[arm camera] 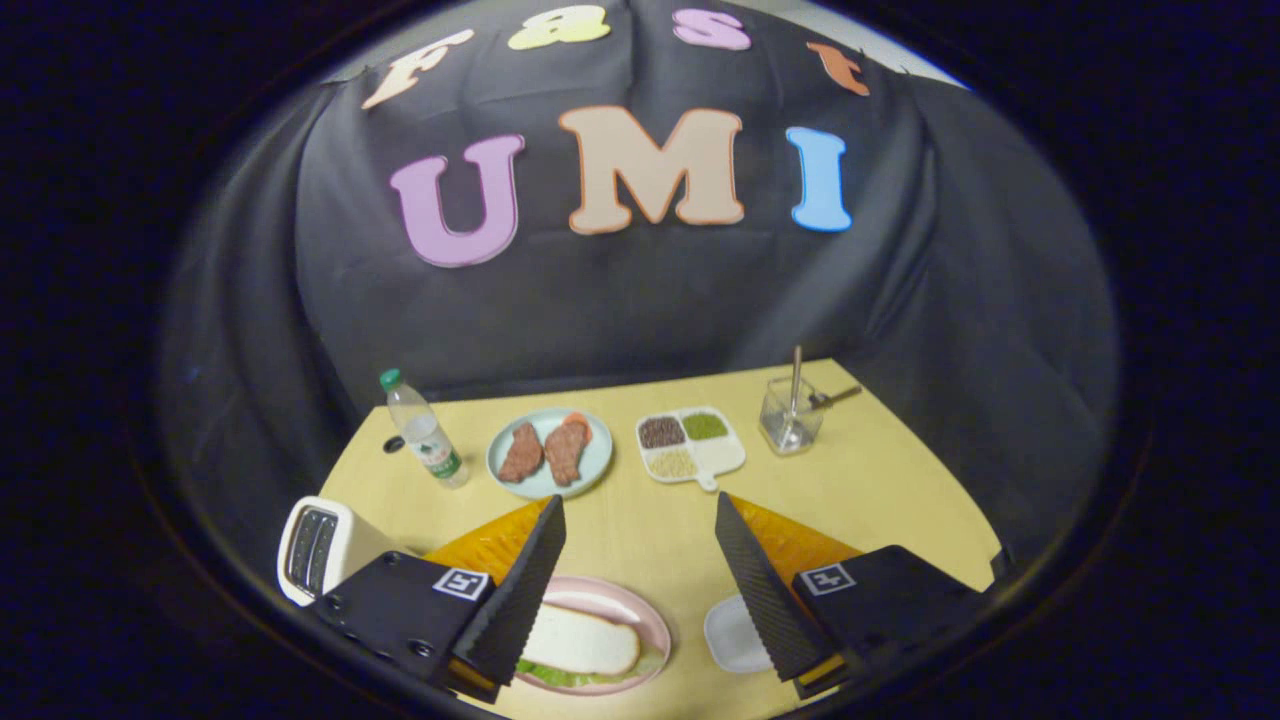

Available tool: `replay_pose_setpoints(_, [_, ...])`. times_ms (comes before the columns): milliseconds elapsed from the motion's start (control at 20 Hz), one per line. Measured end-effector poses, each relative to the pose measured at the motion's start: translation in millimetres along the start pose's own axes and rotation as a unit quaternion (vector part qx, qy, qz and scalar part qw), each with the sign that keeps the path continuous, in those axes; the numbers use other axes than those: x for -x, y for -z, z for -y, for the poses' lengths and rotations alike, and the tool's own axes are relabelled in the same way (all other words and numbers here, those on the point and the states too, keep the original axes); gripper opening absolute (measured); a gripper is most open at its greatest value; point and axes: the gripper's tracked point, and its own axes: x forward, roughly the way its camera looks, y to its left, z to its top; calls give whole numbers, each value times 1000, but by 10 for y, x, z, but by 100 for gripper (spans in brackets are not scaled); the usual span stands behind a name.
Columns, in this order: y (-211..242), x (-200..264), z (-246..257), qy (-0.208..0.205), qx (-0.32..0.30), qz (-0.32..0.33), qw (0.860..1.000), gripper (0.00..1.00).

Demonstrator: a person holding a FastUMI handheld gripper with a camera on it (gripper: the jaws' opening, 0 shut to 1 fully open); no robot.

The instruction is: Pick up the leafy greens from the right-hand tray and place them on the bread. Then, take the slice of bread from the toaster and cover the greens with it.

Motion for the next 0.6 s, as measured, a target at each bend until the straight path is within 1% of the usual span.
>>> replay_pose_setpoints(150, [-461, 98, -64, -21, -3, 80, 997, 96])
replay_pose_setpoints(250, [-654, 194, -51, -28, -7, 116, 993, 96])
replay_pose_setpoints(400, [-789, 284, -71, -44, -11, 141, 989, 96])
replay_pose_setpoints(600, [-761, 319, -28, -42, 9, 138, 989, 96])
